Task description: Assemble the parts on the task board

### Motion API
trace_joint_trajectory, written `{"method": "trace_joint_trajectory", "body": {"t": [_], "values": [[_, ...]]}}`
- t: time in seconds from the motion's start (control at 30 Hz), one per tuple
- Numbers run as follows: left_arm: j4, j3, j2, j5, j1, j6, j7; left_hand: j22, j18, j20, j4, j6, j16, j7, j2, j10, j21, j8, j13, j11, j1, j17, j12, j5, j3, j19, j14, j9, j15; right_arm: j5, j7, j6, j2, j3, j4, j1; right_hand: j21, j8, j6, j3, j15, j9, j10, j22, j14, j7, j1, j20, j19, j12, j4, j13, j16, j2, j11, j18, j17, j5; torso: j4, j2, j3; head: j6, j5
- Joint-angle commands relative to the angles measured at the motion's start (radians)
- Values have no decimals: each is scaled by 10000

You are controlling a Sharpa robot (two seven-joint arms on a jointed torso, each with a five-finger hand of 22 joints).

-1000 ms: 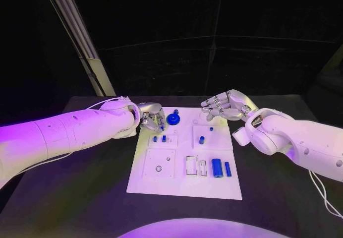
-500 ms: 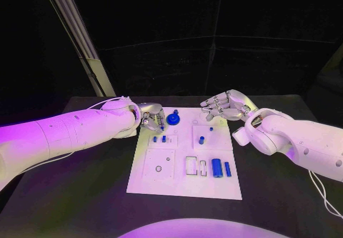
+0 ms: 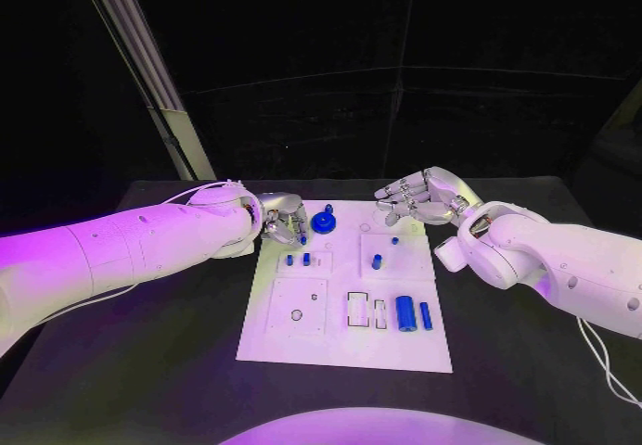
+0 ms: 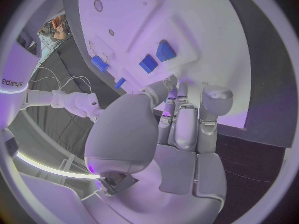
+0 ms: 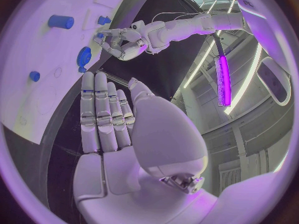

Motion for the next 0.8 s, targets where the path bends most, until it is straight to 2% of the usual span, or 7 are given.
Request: {"method": "trace_joint_trajectory", "body": {"t": [0.03,0.6,0.7,0.8], "values": [[-2,3,11,11,11,36,-46,4,-73,54,-15,-189,-9,30,-49,-131,-52,-130,-11,24,-141,-26,-83,41,81,-38,142,-29,88,34,94,35,6,6,11,16,-60,-21,-58,76,-3,17,-72,-9,15,-8,57,11,57,28,10,-9,-30,62,-14,37,-9,18,5,0,0,9,7],[-13,3,-127,54,11,-68,-121,12,-58,123,-99,-639,-12,93,-185,-336,-71,-423,-2,93,-201,-125,-169,41,143,-77,114,-37,144,-10,-68,124,-23,5,-34,16,-67,-23,-60,78,-1,16,-77,-14,16,-7,51,11,60,30,9,-14,-37,52,-12,36,-9,13,0,-1,3,31,-13],[-1,3,-221,81,11,-163,-96,4,-54,133,-121,-713,-15,100,-196,-382,-84,-468,-3,103,-191,-146,-186,42,165,-86,108,-36,152,-368,-331,268,-51,5,-82,16,-67,-23,-64,83,-11,17,-89,-18,61,-6,60,2,100,34,-16,-23,-32,19,-14,41,-3,-57,2,0,-2,34,-15],[52,4,-387,341,12,-447,129,-15,-47,141,-152,-767,-19,109,-209,-429,-109,-501,-4,112,-171,-171,-201,44,192,-100,102,-31,159,-1178,-694,407,-96,5,-134,16,72,10,12,143,-111,33,-210,38,454,-33,210,-93,408,-5,-186,-54,131,-66,-38,65,79,-208,0,-5,-4,47,-30]]}}
